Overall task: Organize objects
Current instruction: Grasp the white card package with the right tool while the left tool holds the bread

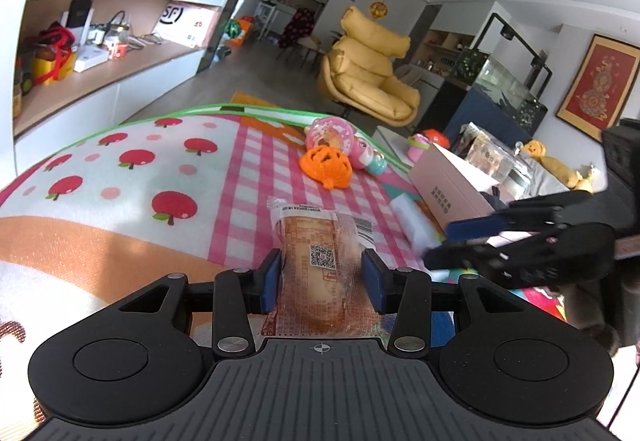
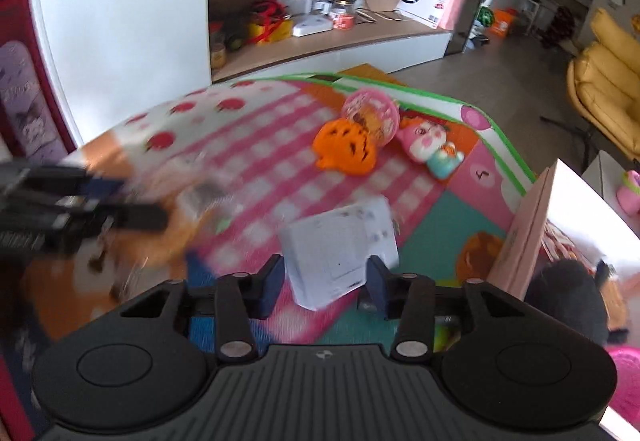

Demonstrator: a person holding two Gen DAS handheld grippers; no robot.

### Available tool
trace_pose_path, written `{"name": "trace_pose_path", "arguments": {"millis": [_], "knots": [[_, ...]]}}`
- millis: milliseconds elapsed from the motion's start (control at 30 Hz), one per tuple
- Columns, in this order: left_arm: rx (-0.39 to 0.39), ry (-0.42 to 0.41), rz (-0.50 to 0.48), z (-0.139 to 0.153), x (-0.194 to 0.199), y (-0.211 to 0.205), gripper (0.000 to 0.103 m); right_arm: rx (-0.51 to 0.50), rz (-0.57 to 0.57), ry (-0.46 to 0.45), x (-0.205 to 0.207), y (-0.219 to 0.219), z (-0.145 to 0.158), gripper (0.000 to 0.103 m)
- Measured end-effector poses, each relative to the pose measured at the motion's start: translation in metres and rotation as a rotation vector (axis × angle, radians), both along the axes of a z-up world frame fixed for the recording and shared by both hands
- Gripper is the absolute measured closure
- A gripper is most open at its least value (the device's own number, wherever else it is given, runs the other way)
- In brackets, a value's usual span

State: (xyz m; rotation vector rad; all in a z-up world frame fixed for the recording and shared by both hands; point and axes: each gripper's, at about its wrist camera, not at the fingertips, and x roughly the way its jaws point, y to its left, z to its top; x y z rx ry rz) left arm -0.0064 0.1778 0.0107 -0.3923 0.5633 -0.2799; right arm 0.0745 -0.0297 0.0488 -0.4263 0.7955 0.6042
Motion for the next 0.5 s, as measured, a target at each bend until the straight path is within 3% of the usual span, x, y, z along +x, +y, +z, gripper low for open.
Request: {"name": "trace_pose_path", "arguments": {"millis": [67,200,333,400,500], "knots": [[0.001,0.000,0.001,0.000,0.000,-0.001,0.056,0.034,-0.024,-0.005,-0.004,-0.007,0.004,0.026],[0.000,0.000,0.002,0.001,-0.001,-0.001,0.056,0.163,-0.120,0.080,-0.002,-0.019,0.002,0.024],[0.000,0.000,0.002,0.001,-0.001,-0.001,0.056,0.231,-0.240,0.120,0.009,-0.020,-0.013,0.023],[0.000,0.000,0.002,0.001,-0.001,-0.001,0.056,0.242,-0.246,0.073,0.014,-0.013,-0.015,0.023],[-0.002,0.001,0.003,0.001,0.000,0.000,0.056,0.176,-0.236,0.021,0.023,0.006,-0.022,0.023]]}}
